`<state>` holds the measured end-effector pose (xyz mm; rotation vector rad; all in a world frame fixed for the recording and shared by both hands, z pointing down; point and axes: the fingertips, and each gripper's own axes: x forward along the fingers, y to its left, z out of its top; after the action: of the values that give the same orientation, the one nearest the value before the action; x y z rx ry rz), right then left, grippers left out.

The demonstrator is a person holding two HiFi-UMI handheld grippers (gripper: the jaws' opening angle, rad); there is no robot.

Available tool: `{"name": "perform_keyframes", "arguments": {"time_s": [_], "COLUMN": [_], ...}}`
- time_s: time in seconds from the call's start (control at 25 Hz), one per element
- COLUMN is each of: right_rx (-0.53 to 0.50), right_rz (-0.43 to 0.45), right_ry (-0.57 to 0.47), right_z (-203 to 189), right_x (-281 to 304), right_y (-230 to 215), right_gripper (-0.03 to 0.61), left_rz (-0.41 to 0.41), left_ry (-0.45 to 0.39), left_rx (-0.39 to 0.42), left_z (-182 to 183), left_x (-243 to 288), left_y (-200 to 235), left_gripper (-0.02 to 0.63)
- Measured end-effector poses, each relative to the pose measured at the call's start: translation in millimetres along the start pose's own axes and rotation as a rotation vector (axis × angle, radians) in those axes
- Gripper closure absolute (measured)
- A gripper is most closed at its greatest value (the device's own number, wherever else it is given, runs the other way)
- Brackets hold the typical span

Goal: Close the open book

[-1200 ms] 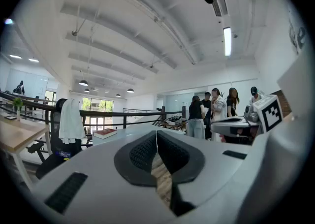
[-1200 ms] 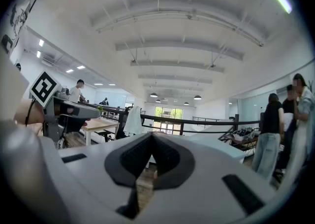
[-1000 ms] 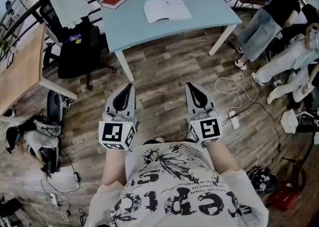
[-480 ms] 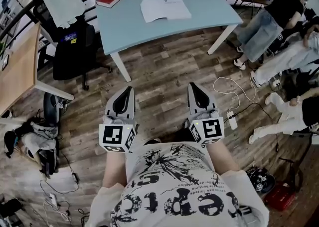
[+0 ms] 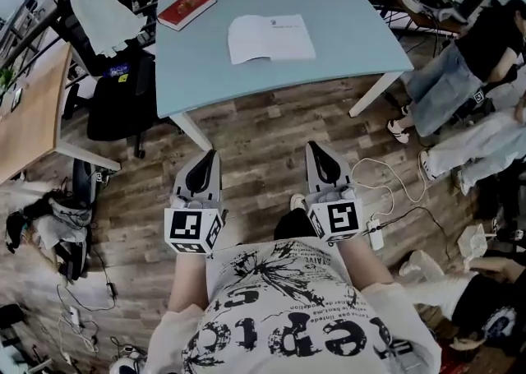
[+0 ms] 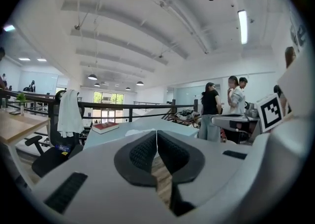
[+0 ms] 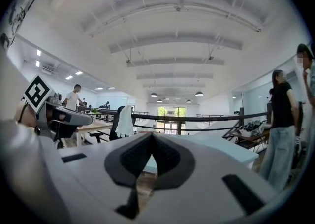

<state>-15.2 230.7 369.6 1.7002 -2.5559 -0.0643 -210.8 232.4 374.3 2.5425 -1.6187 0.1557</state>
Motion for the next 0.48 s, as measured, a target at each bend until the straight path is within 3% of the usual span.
{"name": "perform_keyframes", "arguments": {"time_s": [0.28,0.48], "right_rx": [-0.047,-0.058], "right_rz": [0.111,0.151], "right_ry": [-0.021,-0.015], "right_z": [9.6,5.4], "right_x": [58.8,108.3], "right_y": [-130.3,-194.1], "right_gripper": [0.569,0.569], "left_rz": [0.099,0.133], "left_ry": [0.002,0.026], "left_rx": [-0.016,-0.103], "left_z": [26.0,22.9], "left_x": [124.3,193.6], "left_y": [-49.1,-64.9], "left_gripper": [0.594,0.594]}}
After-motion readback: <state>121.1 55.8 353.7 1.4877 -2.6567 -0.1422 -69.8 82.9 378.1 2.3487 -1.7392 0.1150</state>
